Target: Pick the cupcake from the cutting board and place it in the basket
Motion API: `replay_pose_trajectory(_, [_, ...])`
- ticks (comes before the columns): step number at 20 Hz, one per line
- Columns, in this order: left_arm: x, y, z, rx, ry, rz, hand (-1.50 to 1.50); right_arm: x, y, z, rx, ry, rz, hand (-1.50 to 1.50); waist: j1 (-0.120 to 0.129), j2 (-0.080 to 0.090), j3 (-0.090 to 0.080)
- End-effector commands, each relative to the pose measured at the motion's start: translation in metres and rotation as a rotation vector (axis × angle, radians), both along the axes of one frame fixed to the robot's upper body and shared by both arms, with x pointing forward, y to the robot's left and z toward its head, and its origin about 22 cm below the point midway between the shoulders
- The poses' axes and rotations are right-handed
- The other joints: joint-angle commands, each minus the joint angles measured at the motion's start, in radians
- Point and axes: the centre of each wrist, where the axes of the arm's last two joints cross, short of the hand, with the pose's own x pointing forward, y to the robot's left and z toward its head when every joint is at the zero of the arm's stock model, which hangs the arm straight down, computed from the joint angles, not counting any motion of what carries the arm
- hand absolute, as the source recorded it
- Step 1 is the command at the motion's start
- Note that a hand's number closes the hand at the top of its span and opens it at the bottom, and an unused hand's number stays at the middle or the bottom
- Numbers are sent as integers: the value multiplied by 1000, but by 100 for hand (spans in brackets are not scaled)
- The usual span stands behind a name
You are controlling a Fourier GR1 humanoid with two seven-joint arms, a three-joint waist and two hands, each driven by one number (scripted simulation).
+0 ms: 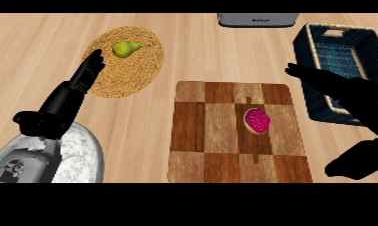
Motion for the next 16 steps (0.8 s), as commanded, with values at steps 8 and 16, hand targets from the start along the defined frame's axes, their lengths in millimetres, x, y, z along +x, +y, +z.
replay_pose_trajectory(8, [-7,3,-1,24,-15,-1,0,29,17,-80,3,-59,-12,-150,6,1,0])
replay_pose_trajectory(16, [4,9,-1,-8,16,1,0,17,26,-112,42,-54,16,-150,-2,0,0])
